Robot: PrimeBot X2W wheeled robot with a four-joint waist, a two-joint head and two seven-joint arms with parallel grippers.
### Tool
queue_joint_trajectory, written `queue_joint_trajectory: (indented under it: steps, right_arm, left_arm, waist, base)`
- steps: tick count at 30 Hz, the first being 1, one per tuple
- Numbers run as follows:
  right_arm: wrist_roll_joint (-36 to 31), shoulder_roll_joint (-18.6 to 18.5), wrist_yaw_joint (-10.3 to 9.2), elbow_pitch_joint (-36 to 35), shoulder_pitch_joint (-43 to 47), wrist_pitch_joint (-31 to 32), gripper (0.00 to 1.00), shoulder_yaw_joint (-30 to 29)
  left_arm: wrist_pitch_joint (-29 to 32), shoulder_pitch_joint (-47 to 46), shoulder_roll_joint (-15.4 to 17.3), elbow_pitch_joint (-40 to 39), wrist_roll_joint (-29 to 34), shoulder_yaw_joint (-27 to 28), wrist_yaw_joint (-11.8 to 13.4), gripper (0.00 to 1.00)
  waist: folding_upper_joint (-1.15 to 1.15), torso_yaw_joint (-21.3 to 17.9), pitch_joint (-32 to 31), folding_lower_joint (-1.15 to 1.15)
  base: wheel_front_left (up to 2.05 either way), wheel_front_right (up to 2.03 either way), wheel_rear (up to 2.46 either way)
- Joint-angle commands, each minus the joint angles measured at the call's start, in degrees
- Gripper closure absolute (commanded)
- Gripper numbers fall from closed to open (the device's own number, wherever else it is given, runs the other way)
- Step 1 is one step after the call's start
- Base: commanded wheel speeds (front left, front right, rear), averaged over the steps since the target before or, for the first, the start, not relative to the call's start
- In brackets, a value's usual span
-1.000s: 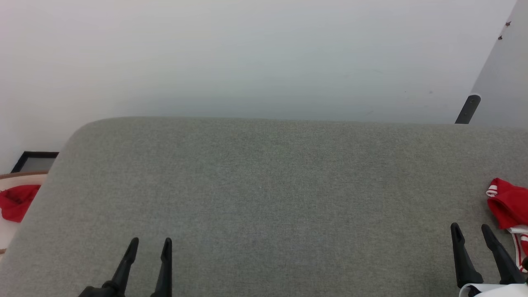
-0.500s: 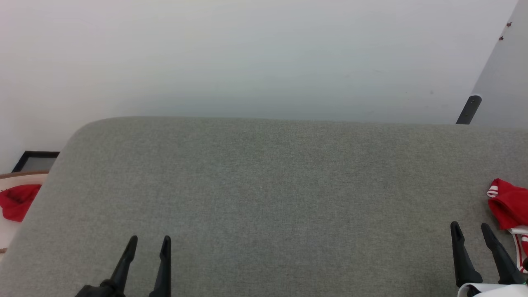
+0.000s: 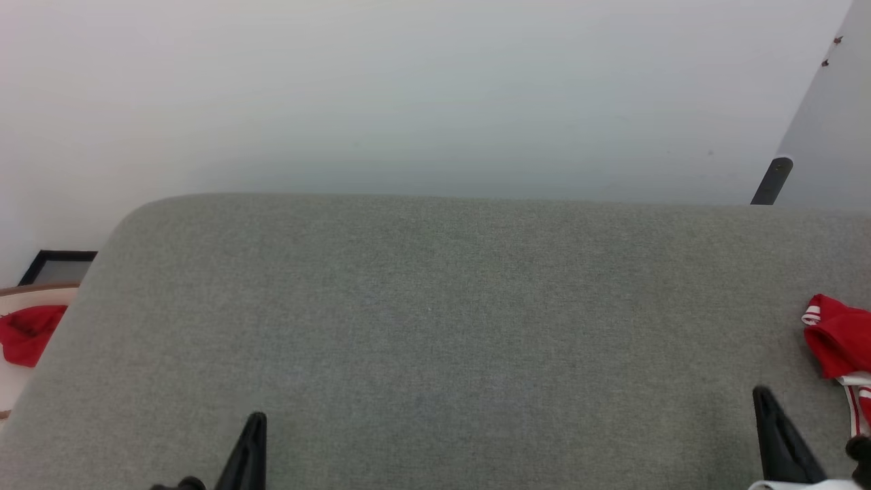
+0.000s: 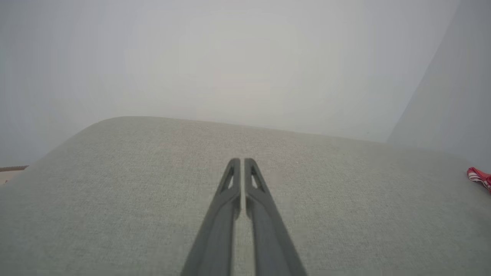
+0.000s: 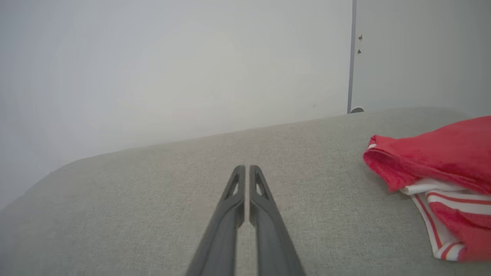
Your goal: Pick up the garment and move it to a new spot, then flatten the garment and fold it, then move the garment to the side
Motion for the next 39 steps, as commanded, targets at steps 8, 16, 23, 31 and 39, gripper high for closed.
queue_joint_trajectory:
  steps: [8, 16, 23, 31, 39]
  right_arm:
    - [8.0, 0.6, 0.00, 1.2, -1.5, 1.6, 1.00, -0.4]
    - [15.0, 1.1, 0.00, 2.1, -2.7, 3.0, 1.00, -0.8]
    - [20.6, 1.6, -0.01, 2.9, -3.7, 4.1, 1.00, -1.0]
    - [25.8, 2.0, -0.01, 3.6, -4.7, 5.2, 1.00, -1.3]
    - [31.2, 2.4, -0.01, 4.4, -5.6, 6.3, 1.00, -1.6]
  left_arm:
    - [2.0, -1.7, -0.1, 1.1, -9.3, 0.2, 0.1, 1.00]
    - [3.8, -3.5, -0.2, 2.5, -17.4, 0.5, 0.0, 1.00]
    - [5.3, -4.8, -0.3, 3.5, -23.8, 0.8, 0.0, 1.00]
    - [6.8, -6.1, -0.4, 4.4, -29.7, 1.1, 0.0, 1.00]
    - [8.3, -7.3, -0.6, 5.2, -35.9, 1.5, -0.1, 1.00]
  waist:
    - [0.00, -0.2, 0.2, 0.00]
    - [0.00, -0.4, 0.3, 0.00]
    - [0.00, -0.5, 0.5, 0.00]
    - [0.00, -0.7, 0.6, 0.00]
    - [0.00, -0.9, 0.8, 0.00]
  base:
    - [0.00, 0.00, 0.00]
    - [0.00, 0.00, 0.00]
    - [0.00, 0.00, 0.00]
    - [0.00, 0.00, 0.00]
    - [0.00, 0.00, 0.00]
